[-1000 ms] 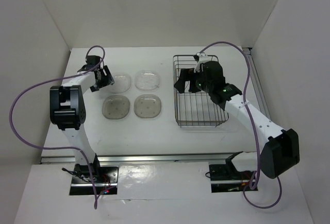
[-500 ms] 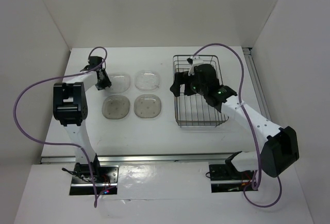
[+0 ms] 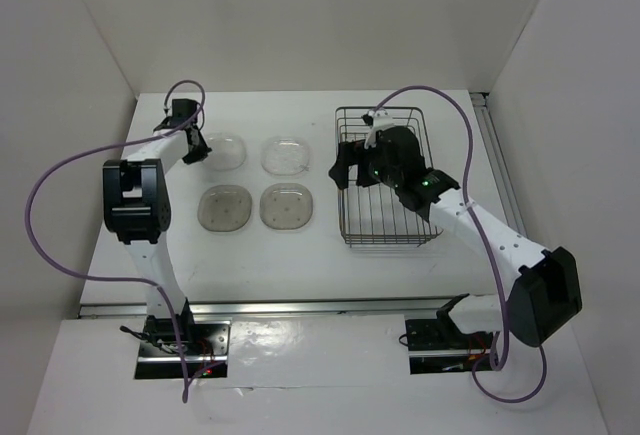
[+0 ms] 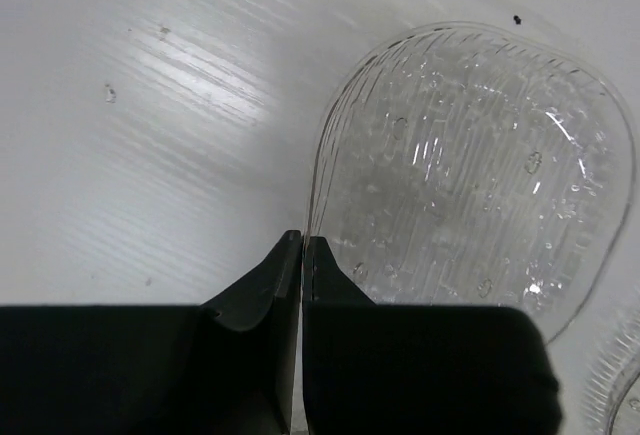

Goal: Load the plates into the dish rack

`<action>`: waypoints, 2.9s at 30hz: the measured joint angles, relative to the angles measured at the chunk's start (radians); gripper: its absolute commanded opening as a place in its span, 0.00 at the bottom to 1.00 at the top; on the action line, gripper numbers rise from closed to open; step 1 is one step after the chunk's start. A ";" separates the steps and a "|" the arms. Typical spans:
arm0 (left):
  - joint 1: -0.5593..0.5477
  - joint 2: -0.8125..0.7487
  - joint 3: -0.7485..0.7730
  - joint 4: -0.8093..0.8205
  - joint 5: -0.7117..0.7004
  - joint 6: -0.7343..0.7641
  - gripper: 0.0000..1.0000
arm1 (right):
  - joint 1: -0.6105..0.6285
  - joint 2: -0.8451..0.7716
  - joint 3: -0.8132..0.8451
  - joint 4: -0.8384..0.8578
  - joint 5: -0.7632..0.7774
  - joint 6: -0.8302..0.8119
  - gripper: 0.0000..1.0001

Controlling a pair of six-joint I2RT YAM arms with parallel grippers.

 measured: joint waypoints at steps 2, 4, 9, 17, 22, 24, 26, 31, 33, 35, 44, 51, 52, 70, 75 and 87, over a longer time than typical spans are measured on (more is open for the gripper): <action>0.000 -0.031 -0.009 -0.008 -0.012 0.001 0.00 | -0.002 0.005 -0.003 0.024 -0.018 0.000 1.00; 0.000 -0.103 -0.043 -0.001 0.005 0.018 0.00 | -0.005 0.011 -0.014 0.066 -0.053 0.000 1.00; -0.030 -0.385 -0.165 0.030 0.098 0.101 0.00 | -0.021 0.048 -0.037 0.198 -0.190 0.000 1.00; -0.352 -0.642 -0.207 0.136 0.131 0.239 0.00 | -0.027 0.222 0.121 0.328 -0.302 -0.020 1.00; -0.412 -0.648 -0.213 0.124 0.140 0.266 0.00 | -0.027 0.284 0.219 0.338 -0.280 -0.060 1.00; -0.414 -0.651 -0.216 0.119 0.142 0.267 0.00 | -0.032 0.287 0.233 0.340 -0.267 -0.072 1.00; -0.415 -0.660 -0.218 0.114 0.155 0.266 0.00 | -0.043 0.288 0.237 0.345 -0.259 -0.076 1.00; -0.415 -0.702 -0.225 0.117 0.215 0.261 0.00 | -0.090 0.324 0.237 0.373 -0.267 -0.075 0.98; -0.415 -0.716 -0.225 0.117 0.246 0.261 0.00 | -0.105 0.353 0.237 0.375 -0.287 -0.071 0.94; -0.415 -0.725 -0.227 0.124 0.273 0.261 0.00 | -0.117 0.371 0.237 0.380 -0.319 -0.066 0.83; -0.414 -0.726 -0.242 0.134 0.352 0.256 0.00 | -0.139 0.389 0.233 0.510 -0.563 0.013 0.38; -0.409 -0.718 -0.242 0.135 0.349 0.258 0.14 | -0.150 0.413 0.232 0.585 -0.654 0.092 0.00; -0.411 -0.716 -0.242 0.131 0.340 0.255 0.55 | -0.149 0.413 0.232 0.576 -0.649 0.095 0.00; -0.416 -0.656 -0.042 -0.102 -0.096 0.126 1.00 | -0.166 0.355 0.346 0.042 0.586 -0.005 0.00; -0.416 -0.626 -0.026 -0.141 -0.116 0.122 1.00 | -0.129 0.356 0.347 -0.034 0.732 -0.016 0.00; -0.412 -0.586 -0.024 -0.170 -0.114 0.105 1.00 | -0.086 0.404 0.346 -0.041 0.764 -0.019 0.00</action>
